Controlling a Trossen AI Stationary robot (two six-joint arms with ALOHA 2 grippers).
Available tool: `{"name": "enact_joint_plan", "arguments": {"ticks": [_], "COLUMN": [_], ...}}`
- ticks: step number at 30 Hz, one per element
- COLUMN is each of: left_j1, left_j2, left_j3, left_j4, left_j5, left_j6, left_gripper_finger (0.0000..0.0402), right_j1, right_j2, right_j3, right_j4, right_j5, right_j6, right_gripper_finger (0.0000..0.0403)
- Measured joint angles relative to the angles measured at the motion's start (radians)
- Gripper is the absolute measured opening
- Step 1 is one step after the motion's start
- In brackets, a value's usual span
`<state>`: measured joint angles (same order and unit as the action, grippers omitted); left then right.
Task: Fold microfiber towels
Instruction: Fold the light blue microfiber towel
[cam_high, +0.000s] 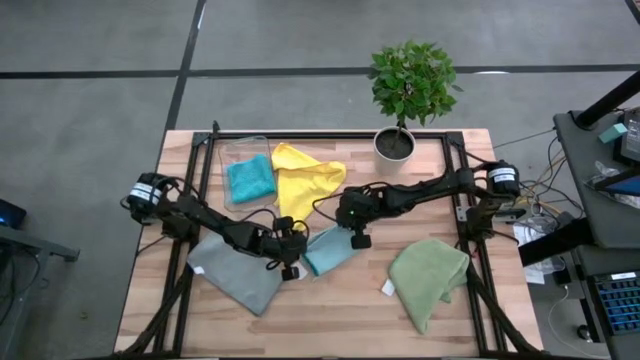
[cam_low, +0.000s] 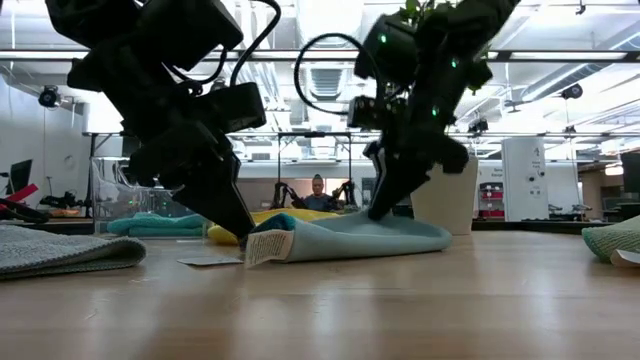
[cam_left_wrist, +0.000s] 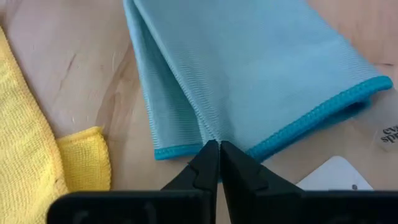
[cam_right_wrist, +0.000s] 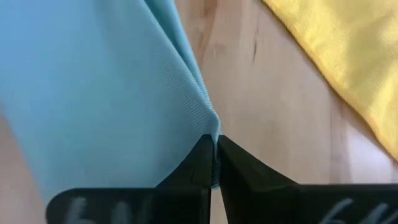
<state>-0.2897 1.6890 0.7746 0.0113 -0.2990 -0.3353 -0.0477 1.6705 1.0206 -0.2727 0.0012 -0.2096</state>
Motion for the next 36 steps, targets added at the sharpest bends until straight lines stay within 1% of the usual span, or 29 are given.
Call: {"name": "enact_joint_plan", "arguments": {"ticks": [4,9,16,19,28,33,36], "left_j1": [0.001,0.004,0.03,0.053,0.129,0.141,0.141], "left_j2": [-0.001,-0.025,-0.089,-0.088,-0.041,-0.023,-0.024], "left_j3": [0.0,0.0,0.0,-0.006,-0.042,-0.043,-0.044], "left_j4": [-0.001,-0.003,-0.064,-0.084,-0.044,-0.019,-0.02], "left_j5": [0.003,-0.007,-0.074,-0.075,-0.076,-0.075,-0.073], "left_j6": [-0.001,-0.002,-0.011,-0.027,-0.101,-0.09,-0.079], "left_gripper_finger": [0.0001,0.0,0.0,0.0,0.0,0.0,0.0009], "right_j1": [-0.007,-0.007,-0.007,-0.007,-0.007,-0.007,-0.009], "right_j2": [0.001,0.001,0.001,0.001,0.0,0.0,0.0], "right_j3": [-0.046,-0.066,-0.082,-0.083,-0.084,-0.083,-0.081], "right_j4": [0.081,0.093,0.095,0.098,0.101,0.101,0.097], "right_j5": [-0.011,-0.012,-0.011,-0.011,-0.005,0.002,0.003], "right_j6": [-0.03,-0.062,-0.091,-0.1,-0.106,-0.089,-0.07], "right_gripper_finger": [0.0009,0.0009,0.0009,0.0009,0.0009,0.0009,0.002]}}
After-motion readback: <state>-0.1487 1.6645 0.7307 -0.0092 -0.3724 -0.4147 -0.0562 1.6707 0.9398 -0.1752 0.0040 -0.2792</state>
